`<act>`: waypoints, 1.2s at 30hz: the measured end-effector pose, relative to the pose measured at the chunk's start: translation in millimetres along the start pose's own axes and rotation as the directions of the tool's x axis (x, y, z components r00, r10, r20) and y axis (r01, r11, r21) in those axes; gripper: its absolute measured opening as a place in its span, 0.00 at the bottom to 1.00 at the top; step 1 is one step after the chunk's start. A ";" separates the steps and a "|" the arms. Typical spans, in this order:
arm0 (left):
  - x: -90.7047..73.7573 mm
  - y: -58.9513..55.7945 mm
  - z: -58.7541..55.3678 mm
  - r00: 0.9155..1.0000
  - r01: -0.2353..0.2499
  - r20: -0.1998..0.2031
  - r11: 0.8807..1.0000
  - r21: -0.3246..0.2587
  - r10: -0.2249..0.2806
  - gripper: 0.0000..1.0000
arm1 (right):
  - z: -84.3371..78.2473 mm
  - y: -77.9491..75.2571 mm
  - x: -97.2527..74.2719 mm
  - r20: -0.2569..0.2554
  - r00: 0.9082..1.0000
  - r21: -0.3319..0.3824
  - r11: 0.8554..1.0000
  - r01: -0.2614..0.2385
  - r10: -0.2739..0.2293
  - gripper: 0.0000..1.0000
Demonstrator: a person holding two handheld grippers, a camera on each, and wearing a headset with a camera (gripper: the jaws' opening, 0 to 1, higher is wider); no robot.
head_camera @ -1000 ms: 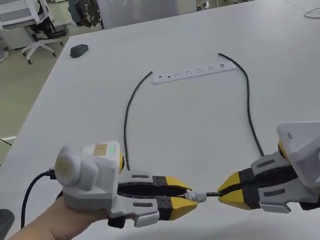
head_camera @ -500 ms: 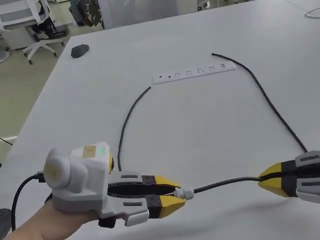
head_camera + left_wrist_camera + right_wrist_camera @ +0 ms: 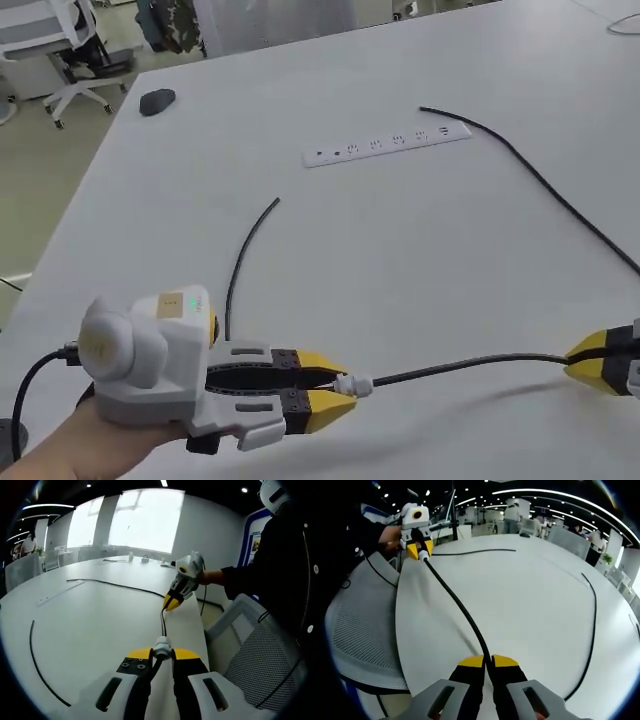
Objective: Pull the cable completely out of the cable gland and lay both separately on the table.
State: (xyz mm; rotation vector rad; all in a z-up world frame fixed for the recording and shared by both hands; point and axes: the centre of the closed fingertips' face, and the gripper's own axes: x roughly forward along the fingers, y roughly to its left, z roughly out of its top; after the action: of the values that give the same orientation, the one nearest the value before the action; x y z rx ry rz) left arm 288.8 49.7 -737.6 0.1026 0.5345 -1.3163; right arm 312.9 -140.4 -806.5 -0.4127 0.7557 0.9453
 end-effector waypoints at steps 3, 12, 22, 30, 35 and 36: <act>-0.7 1.8 0.6 1.000 -0.005 0.003 1.000 0.001 0.005 0.15 | 1.4 -0.9 0.1 -0.003 1.000 -0.001 1.000 0.005 -0.005 0.00; 0.3 5.3 3.5 1.000 -0.016 0.007 1.000 0.005 0.016 0.15 | 70.2 43.3 -7.1 0.187 0.972 -0.020 0.989 -0.143 0.145 0.22; 7.8 -5.9 16.5 1.000 0.019 0.004 0.999 0.042 -0.019 0.15 | 142.8 106.5 10.8 0.253 0.911 -0.171 0.942 -0.290 0.326 0.14; 10.6 -9.3 16.9 0.999 0.035 0.000 0.998 0.052 -0.035 0.15 | 136.4 116.7 30.1 0.175 0.917 -0.246 0.918 -0.311 0.358 0.04; 12.3 -12.8 16.2 0.999 0.043 -0.003 0.997 0.060 -0.043 0.15 | 132.7 115.5 28.7 0.172 0.919 -0.249 0.918 -0.308 0.355 0.00; 12.7 -13.4 16.2 0.999 0.045 -0.004 0.997 0.062 -0.045 0.15 | 131.8 115.9 28.5 0.169 0.919 -0.245 0.918 -0.310 0.356 0.00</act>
State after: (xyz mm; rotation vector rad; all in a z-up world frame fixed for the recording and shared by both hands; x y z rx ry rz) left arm 283.3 28.9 -725.9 0.1440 0.5008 -1.3773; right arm 277.7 19.8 -737.9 -0.3685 0.5390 1.3802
